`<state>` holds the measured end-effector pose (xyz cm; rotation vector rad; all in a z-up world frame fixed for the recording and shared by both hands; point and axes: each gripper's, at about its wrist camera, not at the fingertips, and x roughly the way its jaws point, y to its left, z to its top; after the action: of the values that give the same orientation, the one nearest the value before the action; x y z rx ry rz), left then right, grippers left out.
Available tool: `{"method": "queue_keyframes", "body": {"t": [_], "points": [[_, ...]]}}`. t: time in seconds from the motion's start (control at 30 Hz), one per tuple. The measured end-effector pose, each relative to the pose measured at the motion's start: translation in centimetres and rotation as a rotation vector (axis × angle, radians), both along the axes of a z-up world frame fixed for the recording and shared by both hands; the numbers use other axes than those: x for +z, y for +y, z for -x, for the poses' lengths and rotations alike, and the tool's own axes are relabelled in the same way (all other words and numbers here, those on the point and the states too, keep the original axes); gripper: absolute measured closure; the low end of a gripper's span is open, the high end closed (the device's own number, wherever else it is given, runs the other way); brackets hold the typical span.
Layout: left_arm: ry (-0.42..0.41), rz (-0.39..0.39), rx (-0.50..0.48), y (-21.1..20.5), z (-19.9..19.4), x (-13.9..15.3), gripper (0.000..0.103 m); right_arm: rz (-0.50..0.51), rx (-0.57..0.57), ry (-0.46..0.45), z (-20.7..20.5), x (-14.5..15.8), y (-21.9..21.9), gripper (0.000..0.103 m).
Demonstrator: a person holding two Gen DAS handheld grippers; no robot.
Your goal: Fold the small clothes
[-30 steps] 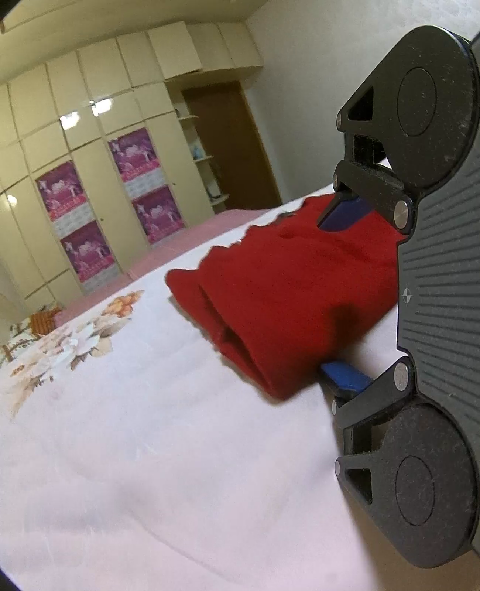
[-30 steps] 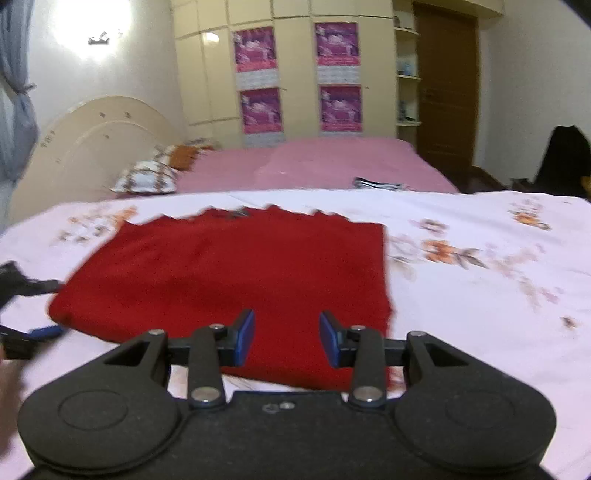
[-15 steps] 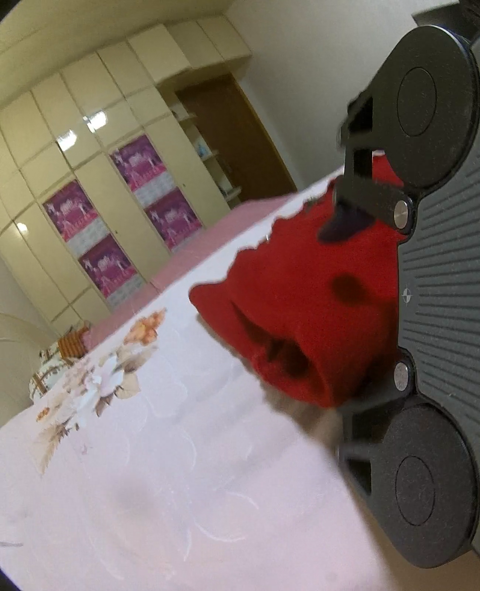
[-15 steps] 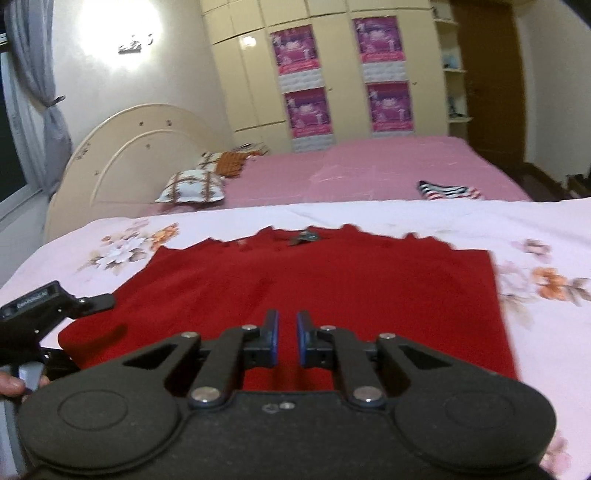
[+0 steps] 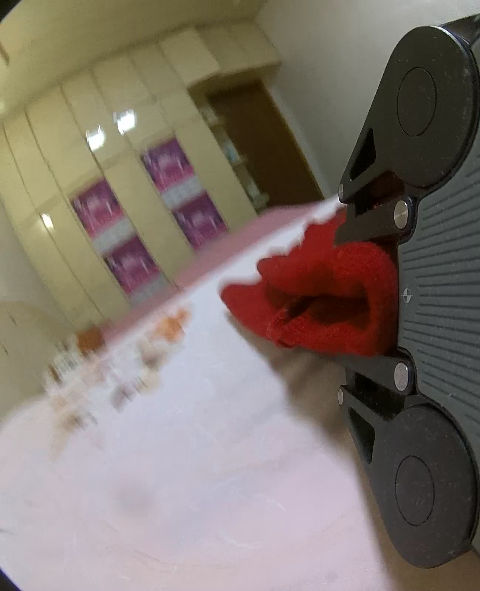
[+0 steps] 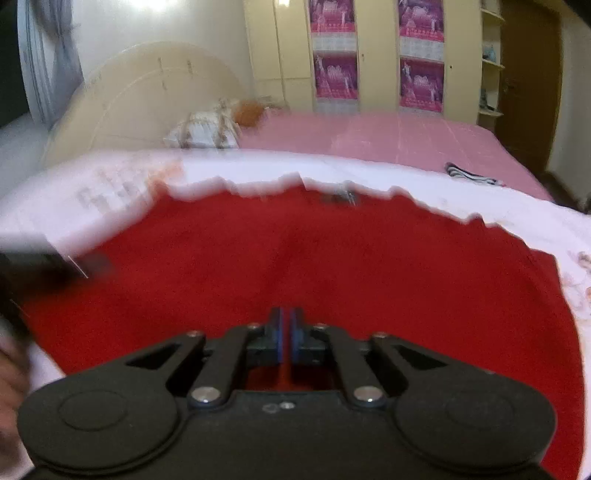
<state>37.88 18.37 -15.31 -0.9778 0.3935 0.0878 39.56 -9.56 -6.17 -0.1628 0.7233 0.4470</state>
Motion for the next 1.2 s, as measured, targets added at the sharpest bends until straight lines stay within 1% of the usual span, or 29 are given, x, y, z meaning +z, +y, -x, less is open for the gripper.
{"method": "queue_keyframes", "body": {"t": [0.03, 0.07, 0.1, 0.17, 0.23, 0.3, 0.33, 0.4, 0.47, 0.5, 0.53, 0.6, 0.63, 0.67, 0.7, 0.73, 0.77, 0.8, 0.83, 0.87, 0.9, 0.93, 0.97, 1.03, 1.07, 1.1, 1.13, 1.17, 1.2], "points": [[0.036, -0.010, -0.009, 0.0, -0.3, -0.6, 0.090, 0.014, 0.006, -0.008, 0.1, -0.1, 0.1, 0.102], [0.086, 0.030, -0.007, 0.4, -0.6, -1.8, 0.090, 0.026, 0.009, -0.008, 0.1, 0.0, 0.1, 0.102], [0.059, 0.064, -0.006, 0.8, -0.5, -2.3, 0.090, 0.030, 0.005, -0.007, 0.1, 0.0, 0.1, 0.102], [0.068, 0.054, -0.024, 0.9, -0.9, -1.9, 0.090, 0.014, -0.005, 0.000, 0.1, 0.0, -0.1, 0.102], [0.052, 0.073, -0.029, 0.9, -0.9, -1.6, 0.090, -0.007, -0.015, 0.010, 0.2, 0.0, -0.5, 0.102], [-0.006, 0.056, -0.051, 0.6, -0.9, 0.0, 0.090, -0.026, -0.023, 0.020, 0.2, 0.0, -0.8, 0.102], [-0.042, 0.039, -0.076, 0.1, -1.0, 1.2, 0.090, -0.031, -0.027, 0.025, 0.1, 0.0, -0.9, 0.102], [-0.116, 0.001, -0.145, -1.3, -1.6, 4.0, 0.090, -0.041, -0.034, 0.029, -0.3, 0.0, -1.0, 0.103], [-0.171, -0.039, -0.233, -3.2, -2.4, 6.7, 0.090, -0.063, -0.047, 0.038, -0.6, -0.1, -1.2, 0.103], [-0.182, -0.064, -0.284, -4.5, -3.0, 7.9, 0.090, -0.080, -0.055, 0.047, -0.7, -0.2, -1.4, 0.103], [-0.175, -0.090, -0.329, -6.1, -3.7, 8.8, 0.090, -0.106, -0.066, 0.060, -0.8, -0.2, -1.7, 0.103], [-0.133, -0.120, -0.417, -9.3, -5.3, 9.6, 0.090, -0.179, -0.088, 0.100, -1.2, -0.2, -2.8, 0.103], [-0.102, -0.157, -0.456, -11.2, -6.1, 9.7, 0.090, -0.251, -0.110, 0.140, -1.5, -0.1, -3.9, 0.103], [-0.071, -0.201, -0.488, -12.9, -6.6, 9.6, 0.090, -0.334, -0.154, 0.169, -1.7, 0.2, -5.6, 0.098], [-0.026, -0.236, -0.530, -15.0, -7.4, 9.1, 0.090, -0.426, -0.219, 0.171, -1.6, 0.5, -7.8, 0.083], [0.021, -0.253, -0.568, -16.8, -8.1, 8.3, 0.090, -0.510, -0.293, 0.166, -1.2, 0.7, -10.4, 0.076], [0.069, -0.270, -0.613, -18.6, -8.9, 7.2, 0.090, -0.582, -0.352, 0.171, -0.8, 0.9, -13.1, 0.071], [0.123, -0.298, -0.649, -20.4, -9.5, 5.9, 0.090, -0.629, -0.395, 0.180, -0.5, 0.9, -15.2, 0.064], [0.135, -0.318, -0.661, -21.7, -9.6, 5.2, 0.090, -0.670, -0.439, 0.191, 0.0, 1.0, -17.4, 0.060], [0.105, -0.340, -0.658, -22.5, -9.2, 5.1, 0.078, -0.697, -0.460, 0.198, 0.3, 1.1, -19.1, 0.052], [0.073, -0.334, -0.669, -23.0, -8.9, 5.2, 0.044, -0.717, -0.470, 0.207, 0.7, 1.3, -20.6, 0.048], [0.041, -0.306, -0.701, -23.2, -8.7, 5.6, 0.023, -0.734, -0.471, 0.216, 1.1, 1.5, -21.8, 0.047], [0.017, -0.295, -0.737, -23.5, -8.3, 6.3, 0.003, -0.744, -0.467, 0.219, 1.4, 1.8, -22.6, 0.044], [-0.006, -0.328, -0.784, -23.9, -7.5, 8.1, 0.003, -0.772, -0.457, 0.222, 2.2, 2.1, -23.9, 0.041], [-0.038, -0.321, -0.786, -23.0, -6.8, 8.9, 0.003, -0.789, -0.452, 0.229, 2.4, 2.1, -24.1, 0.041], [-0.073, -0.296, -0.779, -21.7, -6.3, 9.5, 0.003, -0.809, -0.446, 0.239, 2.7, 2.0, -24.3, 0.041], [-0.112, -0.267, -0.755, -19.9, -5.9, 10.1, 0.003, -0.825, -0.440, 0.250, 2.9, 1.9, -24.3, 0.041], [-0.141, -0.246, -0.705, -17.7, -5.6, 10.4, 0.003, -0.836, -0.431, 0.262, 3.1, 1.8, -24.2, 0.041], [-0.147, -0.241, -0.652, -15.8, -5.6, 10.4, 0.003, -0.843, -0.422, 0.276, 3.1, 1.6, -24.0, 0.041]]}}
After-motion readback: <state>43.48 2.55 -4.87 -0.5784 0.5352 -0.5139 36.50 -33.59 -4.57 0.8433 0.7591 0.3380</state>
